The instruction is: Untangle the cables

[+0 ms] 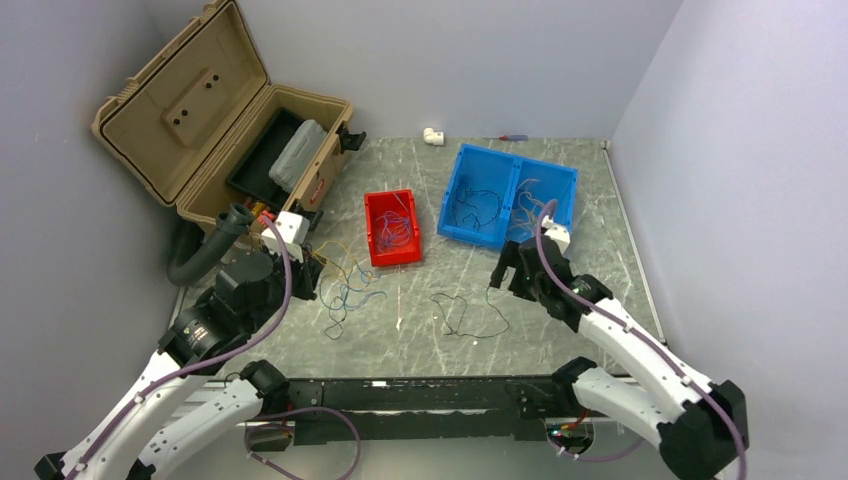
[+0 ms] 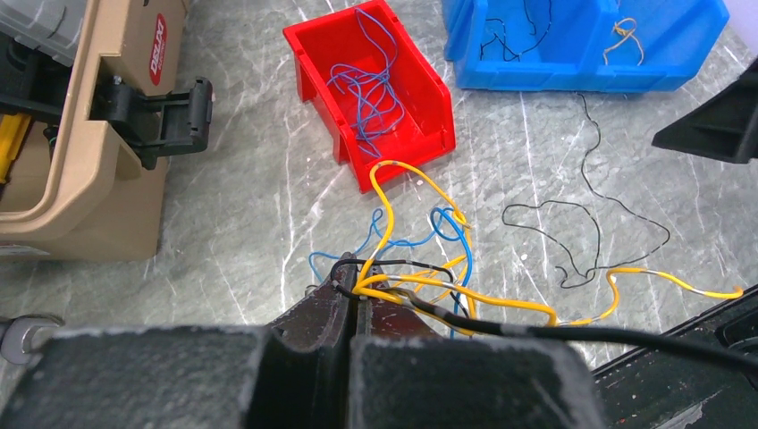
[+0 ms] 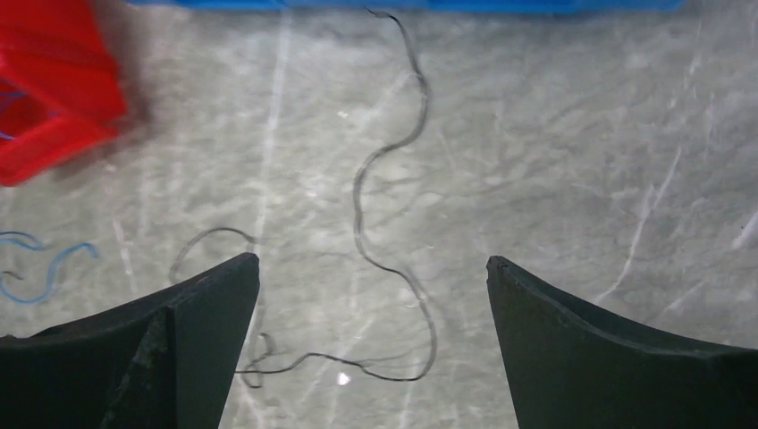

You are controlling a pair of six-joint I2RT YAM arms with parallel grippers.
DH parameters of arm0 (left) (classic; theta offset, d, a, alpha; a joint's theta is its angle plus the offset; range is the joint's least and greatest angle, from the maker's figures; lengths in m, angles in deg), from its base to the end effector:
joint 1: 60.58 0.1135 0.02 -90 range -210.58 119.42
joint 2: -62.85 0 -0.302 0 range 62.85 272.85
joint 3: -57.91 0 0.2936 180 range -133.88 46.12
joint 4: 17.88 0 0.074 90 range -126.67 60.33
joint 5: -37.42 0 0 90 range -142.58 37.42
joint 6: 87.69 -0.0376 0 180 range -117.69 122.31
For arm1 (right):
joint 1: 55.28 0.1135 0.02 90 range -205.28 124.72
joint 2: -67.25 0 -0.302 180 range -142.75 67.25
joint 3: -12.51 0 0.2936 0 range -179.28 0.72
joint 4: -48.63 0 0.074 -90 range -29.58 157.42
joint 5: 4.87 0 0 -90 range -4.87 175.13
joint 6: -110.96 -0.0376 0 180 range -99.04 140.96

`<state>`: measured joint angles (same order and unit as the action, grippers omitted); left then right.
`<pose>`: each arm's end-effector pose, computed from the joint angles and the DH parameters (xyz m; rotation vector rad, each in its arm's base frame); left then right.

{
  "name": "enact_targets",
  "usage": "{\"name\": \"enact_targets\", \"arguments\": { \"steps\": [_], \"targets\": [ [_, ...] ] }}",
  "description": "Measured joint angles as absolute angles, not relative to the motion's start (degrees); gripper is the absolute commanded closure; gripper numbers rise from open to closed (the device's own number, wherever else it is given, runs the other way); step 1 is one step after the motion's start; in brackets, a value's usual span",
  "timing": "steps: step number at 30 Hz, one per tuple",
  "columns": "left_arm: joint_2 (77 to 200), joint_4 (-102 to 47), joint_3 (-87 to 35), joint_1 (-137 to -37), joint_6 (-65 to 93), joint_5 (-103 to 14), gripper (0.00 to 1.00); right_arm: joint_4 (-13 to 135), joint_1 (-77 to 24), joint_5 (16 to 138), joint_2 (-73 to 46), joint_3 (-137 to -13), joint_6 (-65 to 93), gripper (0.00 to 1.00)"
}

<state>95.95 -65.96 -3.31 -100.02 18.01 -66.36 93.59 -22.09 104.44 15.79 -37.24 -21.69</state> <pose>0.1060 -0.0756 0.3791 0.2363 1.9165 -0.4179 0.1745 0.0993 0.2613 0.3500 2.3154 0.2568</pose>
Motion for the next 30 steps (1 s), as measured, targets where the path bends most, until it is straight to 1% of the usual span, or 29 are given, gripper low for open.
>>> {"name": "enact_targets", "arguments": {
  "steps": [4, 10, 13, 21, 26, 30],
  "targets": [
    [95.95, -66.10, -3.31, -100.02, 18.01, -66.36, 1.00, 89.72, -33.26, 91.76, 11.70, -32.67, -15.99, 0.00],
    [95.95, -66.71, -3.31, -100.02, 18.01, -66.36, 1.00, 80.65, -39.14, 79.33, 4.12, -28.69, -12.97, 0.00],
    [95.93, -67.41, -3.31, -100.02, 18.01, -66.38, 1.00, 76.82, -40.27, 75.50, 0.73, -27.21, -12.82, 0.00],
    [94.93, -68.00, -3.31, -100.02, 17.99, -66.58, 1.00, 65.52, -40.60, 66.25, -2.72, -25.54, -12.88, 0.00],
    [94.93, -68.11, -3.31, -100.02, 17.99, -66.64, 1.00, 63.16, -40.25, 61.51, -4.32, -25.46, -12.58, 0.00],
    [94.93, -68.11, -3.31, -100.02, 17.97, -66.82, 1.00, 63.53, -38.20, 60.51, -4.32, -25.46, -11.92, 0.00]
  ]
}}
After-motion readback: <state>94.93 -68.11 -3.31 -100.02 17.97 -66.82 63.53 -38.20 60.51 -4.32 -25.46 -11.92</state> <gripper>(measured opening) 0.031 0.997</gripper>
